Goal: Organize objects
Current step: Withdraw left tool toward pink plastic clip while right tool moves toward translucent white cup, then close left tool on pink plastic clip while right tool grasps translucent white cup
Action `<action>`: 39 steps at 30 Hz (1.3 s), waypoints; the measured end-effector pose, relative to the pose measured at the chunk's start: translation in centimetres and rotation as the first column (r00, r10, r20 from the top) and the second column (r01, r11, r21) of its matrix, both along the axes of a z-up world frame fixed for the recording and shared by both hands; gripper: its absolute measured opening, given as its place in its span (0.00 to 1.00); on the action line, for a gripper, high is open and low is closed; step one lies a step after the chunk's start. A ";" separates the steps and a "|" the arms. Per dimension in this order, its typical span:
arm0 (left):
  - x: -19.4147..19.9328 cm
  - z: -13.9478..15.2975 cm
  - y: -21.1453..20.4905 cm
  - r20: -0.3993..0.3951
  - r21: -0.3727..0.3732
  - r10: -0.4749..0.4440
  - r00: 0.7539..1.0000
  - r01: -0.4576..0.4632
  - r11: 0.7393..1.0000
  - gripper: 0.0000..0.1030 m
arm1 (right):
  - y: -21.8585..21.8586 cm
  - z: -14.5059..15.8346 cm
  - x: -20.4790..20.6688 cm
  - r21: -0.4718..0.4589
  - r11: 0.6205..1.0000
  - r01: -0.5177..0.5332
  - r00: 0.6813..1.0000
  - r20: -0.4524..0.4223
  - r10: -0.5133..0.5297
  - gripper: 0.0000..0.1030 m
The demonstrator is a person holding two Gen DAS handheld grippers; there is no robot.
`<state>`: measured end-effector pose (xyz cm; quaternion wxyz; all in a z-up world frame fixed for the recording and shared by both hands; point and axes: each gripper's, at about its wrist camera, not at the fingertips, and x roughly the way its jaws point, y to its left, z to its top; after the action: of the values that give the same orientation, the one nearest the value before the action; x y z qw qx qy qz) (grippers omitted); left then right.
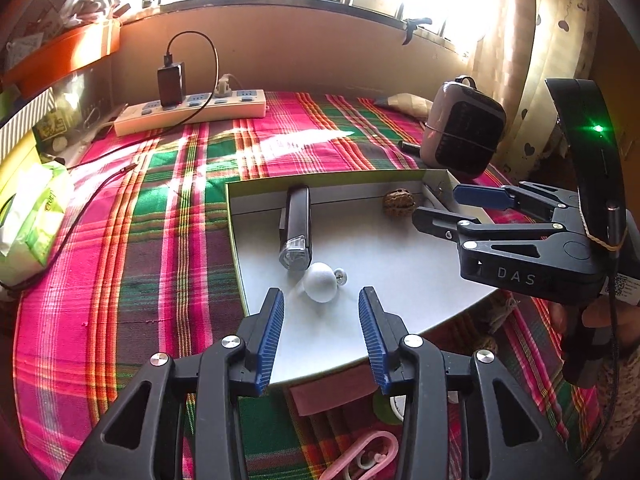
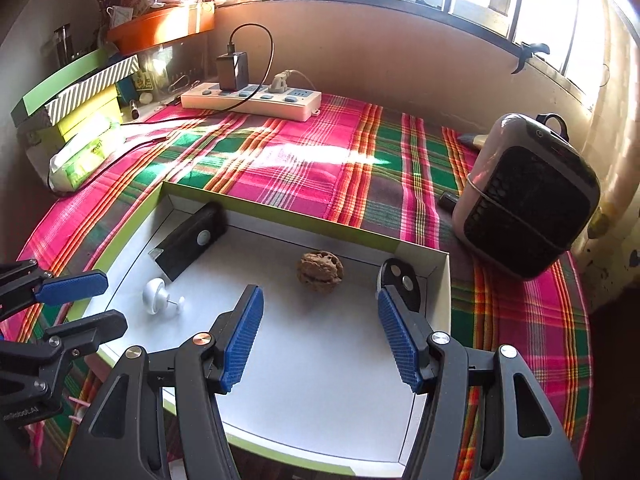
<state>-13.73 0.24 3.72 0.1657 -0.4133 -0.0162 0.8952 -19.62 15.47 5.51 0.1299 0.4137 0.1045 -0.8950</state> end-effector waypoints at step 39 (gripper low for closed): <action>9.0 -3.0 0.1 0.008 -0.080 -0.098 0.995 0.098 0.992 0.39 | 2.7 -2.2 14.4 -0.134 0.988 0.075 0.997 -0.007 -0.076 0.59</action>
<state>-4.70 0.35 0.70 0.1925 -0.4217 0.0398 0.8852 -5.22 18.20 3.28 0.1228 0.4021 0.0293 -0.9069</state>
